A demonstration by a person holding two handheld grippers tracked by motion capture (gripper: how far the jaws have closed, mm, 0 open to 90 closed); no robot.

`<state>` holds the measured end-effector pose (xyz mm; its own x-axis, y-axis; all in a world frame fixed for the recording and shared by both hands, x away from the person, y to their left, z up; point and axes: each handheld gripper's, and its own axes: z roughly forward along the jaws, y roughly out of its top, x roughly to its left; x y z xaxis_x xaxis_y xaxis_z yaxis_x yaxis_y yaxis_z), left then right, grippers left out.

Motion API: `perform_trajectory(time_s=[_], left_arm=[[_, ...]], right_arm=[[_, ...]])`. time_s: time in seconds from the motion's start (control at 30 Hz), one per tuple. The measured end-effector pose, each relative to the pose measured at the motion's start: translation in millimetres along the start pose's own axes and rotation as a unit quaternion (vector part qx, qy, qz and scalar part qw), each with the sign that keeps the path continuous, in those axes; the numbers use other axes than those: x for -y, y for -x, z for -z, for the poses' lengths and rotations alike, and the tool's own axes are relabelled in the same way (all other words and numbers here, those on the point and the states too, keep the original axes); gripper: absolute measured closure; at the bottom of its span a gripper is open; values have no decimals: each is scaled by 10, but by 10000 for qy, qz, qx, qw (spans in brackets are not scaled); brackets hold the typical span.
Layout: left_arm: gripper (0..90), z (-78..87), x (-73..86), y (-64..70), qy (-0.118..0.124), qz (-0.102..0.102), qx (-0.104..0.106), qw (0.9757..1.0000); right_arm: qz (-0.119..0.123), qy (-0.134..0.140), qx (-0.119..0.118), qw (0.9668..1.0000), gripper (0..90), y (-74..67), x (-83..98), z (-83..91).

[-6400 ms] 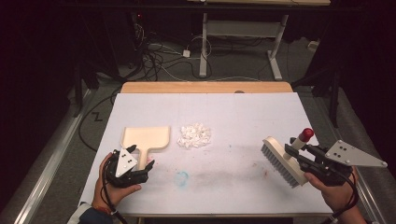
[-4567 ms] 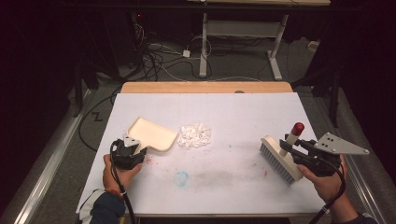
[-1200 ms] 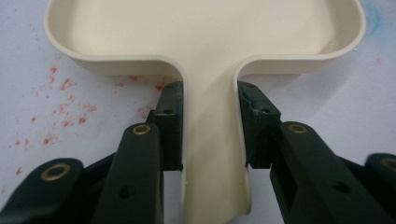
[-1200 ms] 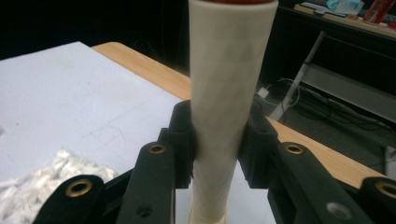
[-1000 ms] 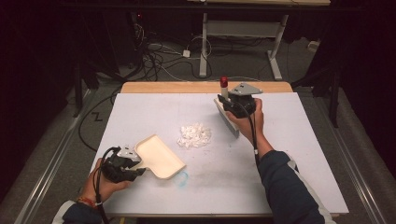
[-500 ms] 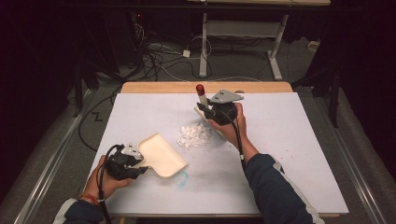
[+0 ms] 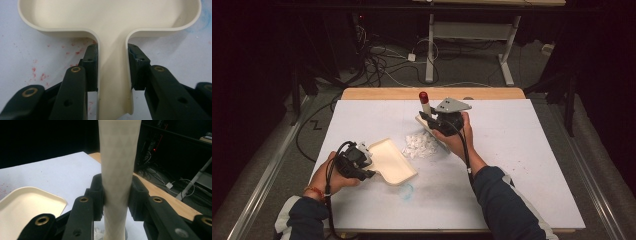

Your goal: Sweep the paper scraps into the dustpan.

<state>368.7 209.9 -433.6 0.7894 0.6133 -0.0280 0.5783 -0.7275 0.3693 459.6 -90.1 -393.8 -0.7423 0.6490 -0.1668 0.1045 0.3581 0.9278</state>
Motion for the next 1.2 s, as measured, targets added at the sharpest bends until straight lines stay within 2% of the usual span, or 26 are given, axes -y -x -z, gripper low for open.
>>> perform_trajectory(time_s=[0.13, 0.3, 0.7, 0.73, 0.93, 1.0, 1.2], left_arm=[[635, -15, -70, -10, -78, 59, -7, 10000], [635, -52, -147, 4, -203, 31, -56, 9998], [635, -136, -229, 22, -289, -35, -61, 9996], [635, -148, -241, 23, -287, -33, -47, 9996], [635, -204, -313, 39, -325, -95, -71, 9994], [635, -223, -341, 52, -335, -110, -74, 9994], [634, -254, -413, 116, -322, -137, -83, 9994]], right_arm=[[45, -25, -19, 10000, 699, -30, -7, -11], [83, -13, -107, 9999, 698, -78, -4, -23], [30, 254, -255, 9993, 695, -206, 43, -30], [5, 325, -361, 9988, 695, -238, 50, -31], [70, 384, -499, 9980, 695, -328, 48, -28], [55, 428, -617, 9972, 695, -370, 55, -23], [205, 431, -802, 9956, 697, -544, 22, 9]])
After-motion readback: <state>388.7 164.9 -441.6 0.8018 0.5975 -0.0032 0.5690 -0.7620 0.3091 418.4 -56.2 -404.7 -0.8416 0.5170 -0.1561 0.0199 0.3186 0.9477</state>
